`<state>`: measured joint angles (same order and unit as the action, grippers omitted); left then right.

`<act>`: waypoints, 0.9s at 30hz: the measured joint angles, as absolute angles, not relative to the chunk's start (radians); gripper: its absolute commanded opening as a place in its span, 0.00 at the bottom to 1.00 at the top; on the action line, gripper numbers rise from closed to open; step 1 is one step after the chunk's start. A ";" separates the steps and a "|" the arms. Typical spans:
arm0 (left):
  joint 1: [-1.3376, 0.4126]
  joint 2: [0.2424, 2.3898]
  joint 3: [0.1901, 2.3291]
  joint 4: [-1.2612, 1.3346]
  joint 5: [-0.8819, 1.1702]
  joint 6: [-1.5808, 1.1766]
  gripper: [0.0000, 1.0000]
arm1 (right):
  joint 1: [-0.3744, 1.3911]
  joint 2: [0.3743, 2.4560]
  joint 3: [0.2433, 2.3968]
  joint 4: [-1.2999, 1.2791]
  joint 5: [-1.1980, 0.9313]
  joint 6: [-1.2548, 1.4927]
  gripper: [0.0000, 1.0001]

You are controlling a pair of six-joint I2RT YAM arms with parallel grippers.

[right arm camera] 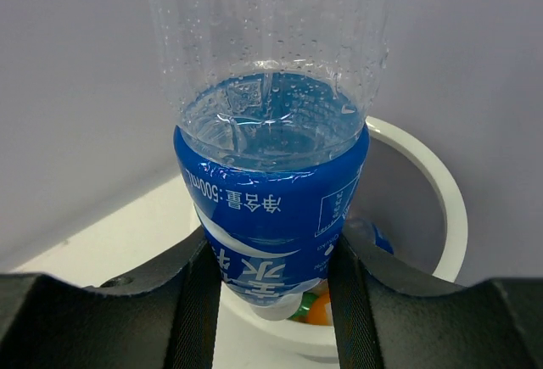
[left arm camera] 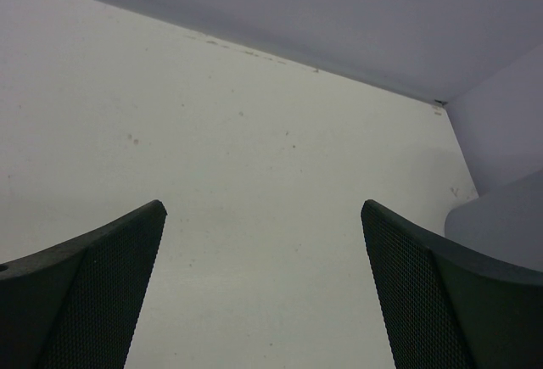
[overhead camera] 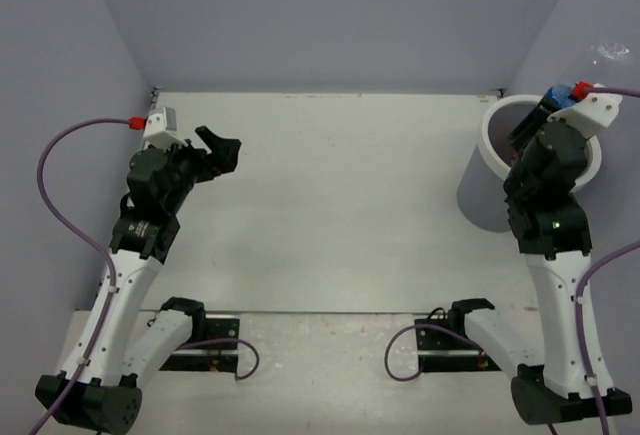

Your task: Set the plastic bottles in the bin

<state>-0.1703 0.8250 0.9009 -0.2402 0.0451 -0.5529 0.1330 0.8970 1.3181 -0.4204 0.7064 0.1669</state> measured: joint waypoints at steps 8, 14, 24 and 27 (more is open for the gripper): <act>-0.170 0.828 0.901 -0.259 0.041 -0.553 1.00 | 0.033 1.120 1.381 -0.568 0.703 0.229 0.98; -0.170 0.820 0.901 -0.271 0.040 -0.553 1.00 | 0.031 1.097 1.413 -0.615 0.718 0.278 0.99; -0.170 0.830 0.904 -0.276 0.044 -0.553 1.00 | 0.031 0.990 1.434 -0.639 0.471 0.299 0.99; -0.170 0.841 0.903 -0.280 0.046 -0.550 1.00 | 0.051 0.959 1.430 -0.644 0.329 0.318 0.99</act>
